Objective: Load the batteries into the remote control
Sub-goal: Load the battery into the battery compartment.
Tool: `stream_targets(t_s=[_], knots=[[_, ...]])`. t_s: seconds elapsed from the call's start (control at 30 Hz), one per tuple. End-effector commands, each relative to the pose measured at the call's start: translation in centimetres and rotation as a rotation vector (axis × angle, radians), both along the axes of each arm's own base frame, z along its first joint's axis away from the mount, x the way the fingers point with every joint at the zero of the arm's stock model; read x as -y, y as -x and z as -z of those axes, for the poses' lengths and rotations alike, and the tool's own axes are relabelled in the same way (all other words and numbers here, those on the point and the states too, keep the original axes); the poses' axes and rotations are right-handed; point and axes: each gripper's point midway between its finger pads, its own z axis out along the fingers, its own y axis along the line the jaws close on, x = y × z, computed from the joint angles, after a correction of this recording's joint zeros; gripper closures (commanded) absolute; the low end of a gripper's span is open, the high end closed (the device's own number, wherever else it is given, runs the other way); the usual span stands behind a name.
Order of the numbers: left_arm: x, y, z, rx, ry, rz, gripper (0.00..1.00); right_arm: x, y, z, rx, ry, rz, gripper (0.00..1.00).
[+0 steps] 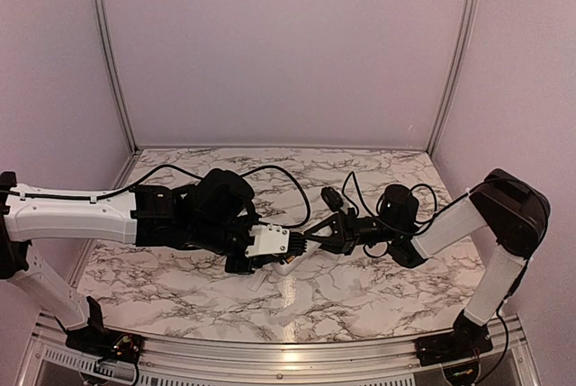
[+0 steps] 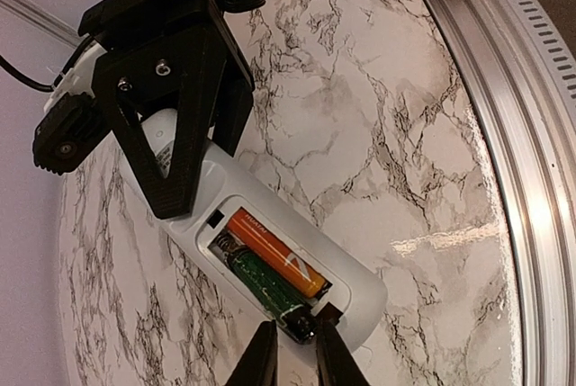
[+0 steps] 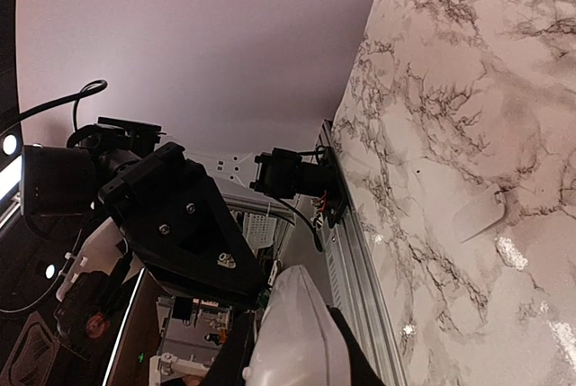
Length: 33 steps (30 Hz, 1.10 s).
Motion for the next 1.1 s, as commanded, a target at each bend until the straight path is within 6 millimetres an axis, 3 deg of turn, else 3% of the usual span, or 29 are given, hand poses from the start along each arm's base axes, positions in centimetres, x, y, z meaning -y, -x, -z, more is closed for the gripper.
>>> stream_targets(t_s=[0.0,0.57,1.07], knots=[[0.7,-0.3,-0.5,0.014,0.006,-0.007,0.84,-0.5,0.3,-2.1,0.063,-0.046,-0.019,1.0],[0.9,0.3,0.9,-0.005,-0.048,0.013,0.87,-0.6,0.2,-2.4,0.094,-0.02,-0.014,1.0],[-0.2,0.6,-0.2,0.019,-0.038,0.014,0.74,-0.6,0.2,-2.0,0.103,0.003,-0.012,1.0]])
